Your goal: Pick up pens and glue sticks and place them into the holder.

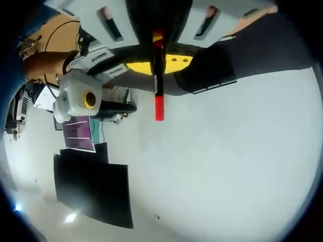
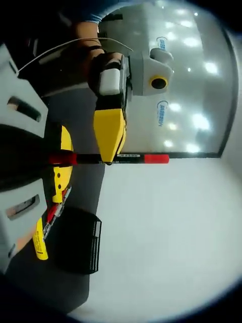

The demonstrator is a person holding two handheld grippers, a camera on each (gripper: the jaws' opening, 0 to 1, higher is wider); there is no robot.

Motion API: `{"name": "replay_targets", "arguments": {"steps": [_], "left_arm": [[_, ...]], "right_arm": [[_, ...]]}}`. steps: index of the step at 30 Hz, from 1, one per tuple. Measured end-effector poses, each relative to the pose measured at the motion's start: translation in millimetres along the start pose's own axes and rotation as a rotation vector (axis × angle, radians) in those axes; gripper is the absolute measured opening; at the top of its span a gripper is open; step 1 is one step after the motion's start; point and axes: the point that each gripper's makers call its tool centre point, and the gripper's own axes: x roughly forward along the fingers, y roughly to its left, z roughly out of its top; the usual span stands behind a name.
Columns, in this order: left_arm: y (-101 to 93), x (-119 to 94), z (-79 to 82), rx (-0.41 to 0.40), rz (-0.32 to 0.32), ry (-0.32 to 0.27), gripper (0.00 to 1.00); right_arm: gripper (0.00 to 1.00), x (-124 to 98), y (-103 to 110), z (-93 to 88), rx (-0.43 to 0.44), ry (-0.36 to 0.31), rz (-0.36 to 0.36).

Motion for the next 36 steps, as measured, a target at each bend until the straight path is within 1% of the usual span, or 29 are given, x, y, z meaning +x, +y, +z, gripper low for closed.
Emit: {"name": "replay_targets", "arguments": {"steps": [1, 2, 3, 4, 7, 11, 14, 17, 22, 27, 31, 34, 36], "left_arm": [[0.7, -0.3, -0.1, 0.003, 0.004, 0.001, 0.05], [3.0, -0.9, -1.2, 0.019, 0.017, 0.01, 0.05], [4.3, -1.0, -1.4, 0.025, 0.023, 0.01, 0.05], [4.9, -1.5, -1.8, 0.026, 0.023, 0.011, 0.05], [9.2, -3.8, -3.9, 0.02, 0.033, 0.012, 0.05], [13.9, -6.1, -7.0, 0.013, 0.046, 0.012, 0.05], [16.2, -6.3, -10.3, 0.009, 0.055, 0.018, 0.05], [16.4, -6.2, -12.3, 0.008, 0.057, 0.019, 0.05], [12.4, -5.3, -14.8, 0.003, 0.052, 0.01, 0.05], [5.9, -3.7, -16.2, 0.004, 0.042, -0.002, 0.05], [0.2, -2.0, -16.5, 0.008, 0.028, -0.007, 0.05], [-5.2, -1.5, -16.9, 0.029, 0.023, -0.008, 0.05], [-7.8, -0.8, -16.8, 0.039, 0.02, -0.009, 0.05]], "right_arm": [[0.07, -0.4, 0.2, 0.1, 0.004, -0.002, 0.002], [0.09, -1.0, 0.5, 0.3, 0.009, -0.004, 0.005], [0.13, -1.8, 1.0, 0.2, 0.013, -0.003, 0.012], [0.14, -2.8, 0.4, 0.1, 0.019, -0.001, 0.017], [0.13, -7.0, -1.5, 0.4, 0.021, 0.005, 0.02], [0.13, -16.3, -6.7, 6.7, 0.015, 0.007, 0.012], [0.12, -22.7, -12.5, 14.4, 0.017, -0.001, 0.005], [0.11, -29.2, -16.7, 27.9, 0.045, -0.035, 0.003], [0.1, -37.9, -16.4, 48.2, 0.069, -0.085, 0.007], [0.1, -42.1, -14.4, 61.9, 0.085, -0.123, 0.014], [0.1, -43.5, -13.4, 70.5, 0.097, -0.145, 0.017], [0.1, -40.7, -10.4, 73.7, 0.092, -0.144, 0.022], [0.1, -39.0, -5.2, 73.7, 0.093, -0.137, 0.042]]}}
